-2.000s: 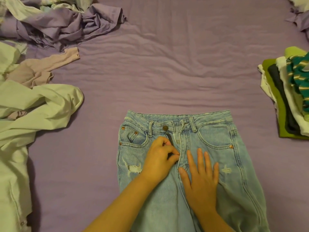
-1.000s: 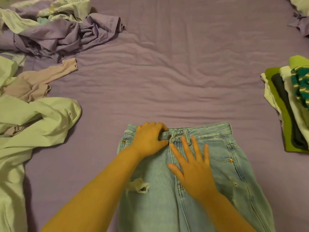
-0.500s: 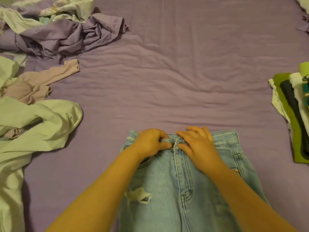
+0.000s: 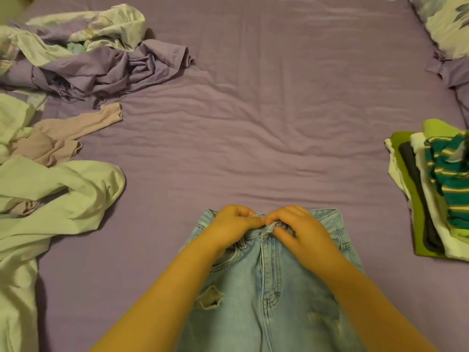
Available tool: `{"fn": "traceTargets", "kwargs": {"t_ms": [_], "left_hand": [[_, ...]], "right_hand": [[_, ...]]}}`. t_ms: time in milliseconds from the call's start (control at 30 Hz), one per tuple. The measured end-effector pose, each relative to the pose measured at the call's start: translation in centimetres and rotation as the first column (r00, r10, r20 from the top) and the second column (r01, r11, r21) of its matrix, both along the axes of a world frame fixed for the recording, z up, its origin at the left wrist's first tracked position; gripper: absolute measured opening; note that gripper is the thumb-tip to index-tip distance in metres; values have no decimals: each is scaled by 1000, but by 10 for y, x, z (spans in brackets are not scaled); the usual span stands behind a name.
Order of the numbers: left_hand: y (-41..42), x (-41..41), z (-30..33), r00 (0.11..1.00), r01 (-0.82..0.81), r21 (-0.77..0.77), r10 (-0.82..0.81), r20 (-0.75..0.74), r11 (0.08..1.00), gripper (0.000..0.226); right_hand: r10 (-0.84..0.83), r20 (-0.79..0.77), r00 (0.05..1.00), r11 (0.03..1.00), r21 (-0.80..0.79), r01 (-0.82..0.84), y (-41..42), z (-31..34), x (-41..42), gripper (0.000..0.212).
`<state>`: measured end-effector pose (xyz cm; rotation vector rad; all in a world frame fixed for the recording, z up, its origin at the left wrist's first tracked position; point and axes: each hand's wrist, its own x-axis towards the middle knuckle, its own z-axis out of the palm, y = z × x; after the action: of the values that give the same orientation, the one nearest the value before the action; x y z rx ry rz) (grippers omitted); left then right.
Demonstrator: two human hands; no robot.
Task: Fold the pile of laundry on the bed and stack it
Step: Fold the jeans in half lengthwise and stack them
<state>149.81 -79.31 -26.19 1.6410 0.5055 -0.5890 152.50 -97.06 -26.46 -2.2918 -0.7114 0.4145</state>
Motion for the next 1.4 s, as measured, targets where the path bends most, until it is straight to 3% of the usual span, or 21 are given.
{"fn": "traceTargets", "kwargs": {"t_ms": [133, 233, 300, 367, 500, 600, 700, 800, 1000, 1133, 1233, 1333, 1400], "left_hand": [[-7, -6, 6, 999, -29, -8, 29, 38, 1000, 39], [-9, -10, 9, 991, 108, 10, -109, 74, 994, 31], [-11, -12, 10, 956, 213, 148, -238, 174, 966, 30], [-13, -13, 9, 917, 215, 323, -304, 260, 922, 31], [-12, -12, 7, 895, 181, 336, -296, 332, 924, 25], [-10, -11, 6, 898, 235, 281, -319, 303, 930, 24], [-5, -4, 7, 891, 294, 228, -353, 286, 928, 17], [-5, 2, 7, 854, 361, 286, -438, 281, 888, 11], [0, 12, 7, 750, 537, 344, -623, 223, 770, 22], [6, 17, 3, 718, 557, 413, -668, 197, 720, 28], [12, 15, -5, 754, 557, 330, -630, 185, 762, 24], [20, 13, -8, 796, 545, 207, -579, 175, 812, 24], [24, 12, -13, 771, 549, 378, -626, 116, 746, 31]], "right_hand": [[-22, -48, 999, 999, 38, 24, -8, 2, -2, 16], [-78, -85, 993, 995, 51, 83, -11, 0, -2, 22], [-120, -112, 986, 988, 86, 130, -13, 2, 0, 22], [-123, -131, 984, 982, 127, 139, -15, 4, 2, 21], [-114, -191, 975, 974, 170, 147, -19, 6, 4, 22], [-142, -293, 945, 961, 188, 202, -19, 7, 6, 21], [-107, -242, 964, 974, 167, 150, -17, 5, 7, 19], [-85, -231, 969, 977, 171, 127, -12, 3, 7, 20], [-72, -340, 938, 958, 239, 160, -14, -3, 10, 13], [-117, -352, 929, 947, 243, 211, -13, -8, 9, 15], [-142, -416, 898, 940, 227, 253, -11, -10, 8, 19], [-124, -325, 938, 965, 183, 190, -4, -10, 9, 21], [-117, -129, 985, 992, 33, 123, -2, -13, 10, 24]]}}
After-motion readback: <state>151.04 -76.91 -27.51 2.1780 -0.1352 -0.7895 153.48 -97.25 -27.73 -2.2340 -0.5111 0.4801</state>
